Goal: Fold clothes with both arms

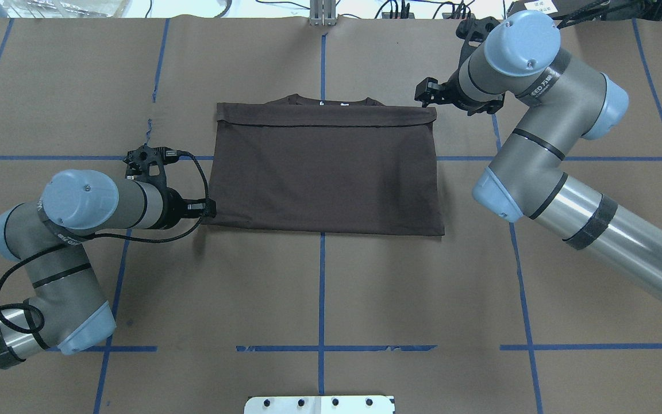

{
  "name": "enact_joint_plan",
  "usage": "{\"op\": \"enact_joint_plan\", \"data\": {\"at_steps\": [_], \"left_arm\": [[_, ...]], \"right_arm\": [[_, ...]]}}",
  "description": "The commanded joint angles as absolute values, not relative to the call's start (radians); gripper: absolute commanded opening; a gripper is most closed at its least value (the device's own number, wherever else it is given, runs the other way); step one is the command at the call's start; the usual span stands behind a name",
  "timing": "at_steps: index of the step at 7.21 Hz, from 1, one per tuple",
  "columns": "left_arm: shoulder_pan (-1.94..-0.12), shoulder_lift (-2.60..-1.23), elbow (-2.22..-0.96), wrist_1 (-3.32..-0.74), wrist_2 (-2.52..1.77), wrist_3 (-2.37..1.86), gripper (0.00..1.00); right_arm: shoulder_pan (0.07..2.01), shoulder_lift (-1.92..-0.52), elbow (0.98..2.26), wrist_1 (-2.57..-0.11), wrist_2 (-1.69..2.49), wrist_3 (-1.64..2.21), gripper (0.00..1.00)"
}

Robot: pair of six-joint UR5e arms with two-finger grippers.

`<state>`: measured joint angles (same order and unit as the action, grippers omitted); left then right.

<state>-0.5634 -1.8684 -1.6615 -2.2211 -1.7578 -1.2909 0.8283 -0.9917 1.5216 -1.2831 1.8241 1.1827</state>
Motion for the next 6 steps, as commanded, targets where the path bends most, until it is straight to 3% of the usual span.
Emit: {"op": "enact_joint_plan", "data": {"at_steps": [1, 2, 6], "left_arm": [[-0.552, -1.868, -1.654, -2.221, -1.756, -1.293, 0.55], [-0.551, -1.870, -1.658, -2.221, -1.756, -1.299, 0.51], [-0.538, -1.876, -1.661, -2.221, -1.756, -1.322, 0.16]], "right_arm": [[0.828, -0.999, 1.520, -1.282, 1.824, 1.183, 1.00], [0.827, -0.999, 1.520, -1.282, 1.824, 1.183, 1.00], [0.827, -0.999, 1.516, -1.282, 1.824, 1.181, 1.00]]}}
